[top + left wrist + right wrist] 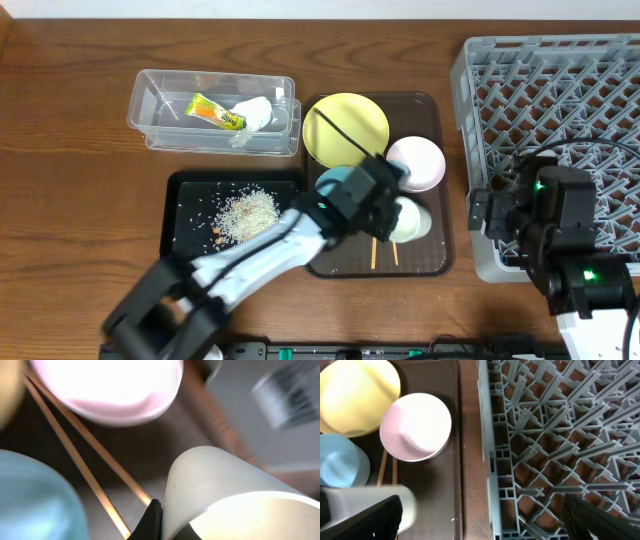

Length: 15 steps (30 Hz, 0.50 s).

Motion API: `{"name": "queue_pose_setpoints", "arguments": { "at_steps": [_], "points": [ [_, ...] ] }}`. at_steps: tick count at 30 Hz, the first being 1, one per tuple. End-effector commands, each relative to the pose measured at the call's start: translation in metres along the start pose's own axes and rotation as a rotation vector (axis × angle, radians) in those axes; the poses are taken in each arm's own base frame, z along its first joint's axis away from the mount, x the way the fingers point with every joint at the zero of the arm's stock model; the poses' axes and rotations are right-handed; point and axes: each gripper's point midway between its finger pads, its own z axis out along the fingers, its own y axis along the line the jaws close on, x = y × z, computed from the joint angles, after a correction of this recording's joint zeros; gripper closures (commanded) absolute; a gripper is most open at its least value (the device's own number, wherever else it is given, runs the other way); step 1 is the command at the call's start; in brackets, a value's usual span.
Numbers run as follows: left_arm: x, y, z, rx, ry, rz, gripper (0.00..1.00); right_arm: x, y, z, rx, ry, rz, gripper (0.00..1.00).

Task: Sort waste into correct bins and load items into the dishwasher rack
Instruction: 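Grasp the white cup with the left gripper and lift it, then hand the white cup from the left gripper to the right gripper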

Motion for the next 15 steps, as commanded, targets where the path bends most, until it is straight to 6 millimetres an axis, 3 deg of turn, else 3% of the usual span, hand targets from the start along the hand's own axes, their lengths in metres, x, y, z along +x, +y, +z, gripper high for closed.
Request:
{"name": "queue_pose_setpoints", "arguments": {
  "at_steps": [1, 3, 7, 11, 15],
  "points": [
    [-0.042, -0.002, -0.045, 0.084, -0.121, -0.122, 0.94, -0.003, 0.013, 0.005, -0.065, 0.02, -0.006, 0.01],
    [-0.056, 0.011, -0.062, 0.108, -0.16, -0.218, 0.94, 0.0, 0.027, 0.009, -0.143, 0.048, -0.026, 0.01],
    [-0.073, 0.034, -0.088, 0.282, -0.151, -0.454, 0.94, 0.007, 0.078, 0.009, -0.453, 0.089, -0.151, 0.01],
    [-0.075, 0.029, -0.108, 0.545, -0.06, -0.549, 0.94, 0.015, 0.133, -0.015, -0.875, 0.056, -0.337, 0.01],
    [-0.066, 0.015, -0.12, 0.732, 0.049, -0.552, 0.94, 0.01, 0.153, -0.022, -1.062, 0.018, -0.362, 0.01]
  ]
}}
